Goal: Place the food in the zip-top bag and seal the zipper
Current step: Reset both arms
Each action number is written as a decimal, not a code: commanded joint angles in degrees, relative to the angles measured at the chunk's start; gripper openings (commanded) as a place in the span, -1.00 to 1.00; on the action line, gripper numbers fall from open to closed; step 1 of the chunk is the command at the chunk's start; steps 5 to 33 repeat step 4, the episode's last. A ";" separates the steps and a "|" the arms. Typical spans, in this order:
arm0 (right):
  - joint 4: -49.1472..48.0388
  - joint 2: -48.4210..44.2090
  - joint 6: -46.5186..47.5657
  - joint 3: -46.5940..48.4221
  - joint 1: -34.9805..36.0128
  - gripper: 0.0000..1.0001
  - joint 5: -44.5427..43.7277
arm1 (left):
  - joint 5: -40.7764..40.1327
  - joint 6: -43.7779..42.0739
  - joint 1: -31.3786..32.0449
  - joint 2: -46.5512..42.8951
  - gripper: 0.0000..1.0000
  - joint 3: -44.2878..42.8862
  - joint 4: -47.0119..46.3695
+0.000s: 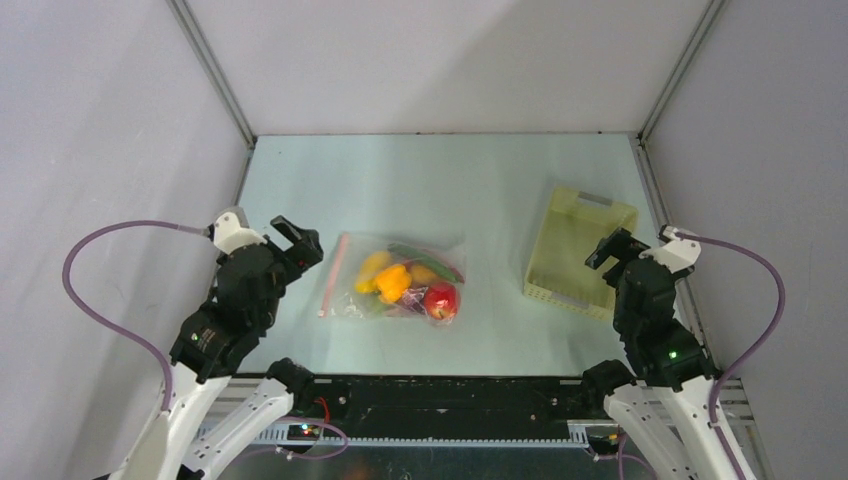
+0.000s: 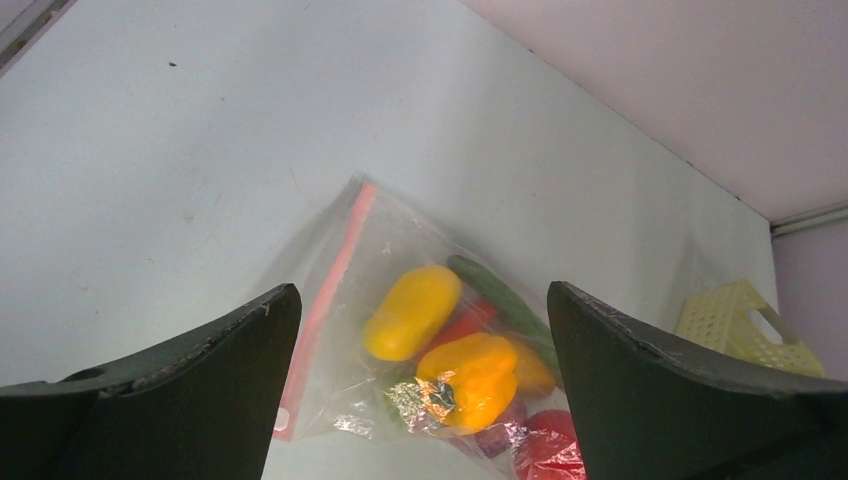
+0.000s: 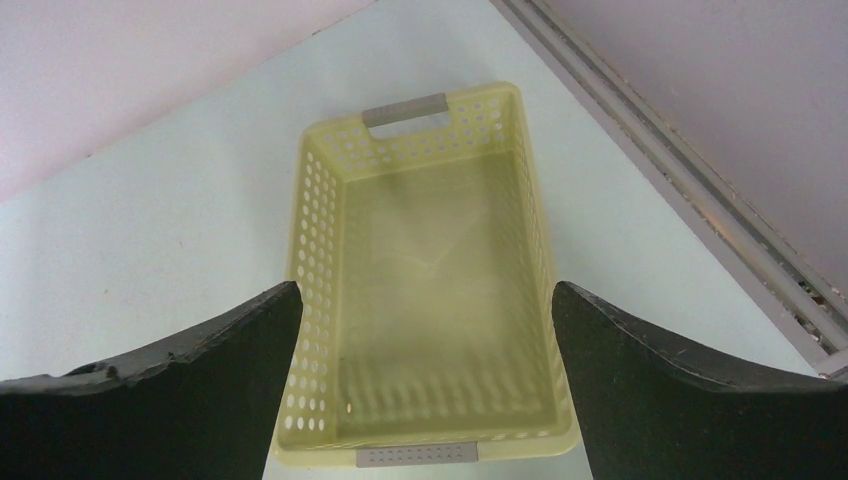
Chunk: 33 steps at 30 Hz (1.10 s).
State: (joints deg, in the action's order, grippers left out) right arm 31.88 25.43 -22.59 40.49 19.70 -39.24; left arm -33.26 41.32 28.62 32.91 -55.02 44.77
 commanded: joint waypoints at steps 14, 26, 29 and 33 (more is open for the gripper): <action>-1.74 -0.66 1.53 0.20 -0.32 0.99 1.13 | 0.41 -1.72 -0.58 2.79 0.99 -2.66 2.00; -1.74 -0.66 1.53 0.20 -0.32 0.99 1.13 | 0.41 -1.72 -0.58 2.79 0.99 -2.66 2.00; -1.74 -0.66 1.53 0.20 -0.32 0.99 1.13 | 0.41 -1.72 -0.58 2.79 0.99 -2.66 2.00; -1.74 -0.66 1.53 0.20 -0.32 0.99 1.13 | 0.41 -1.72 -0.58 2.79 0.99 -2.66 2.00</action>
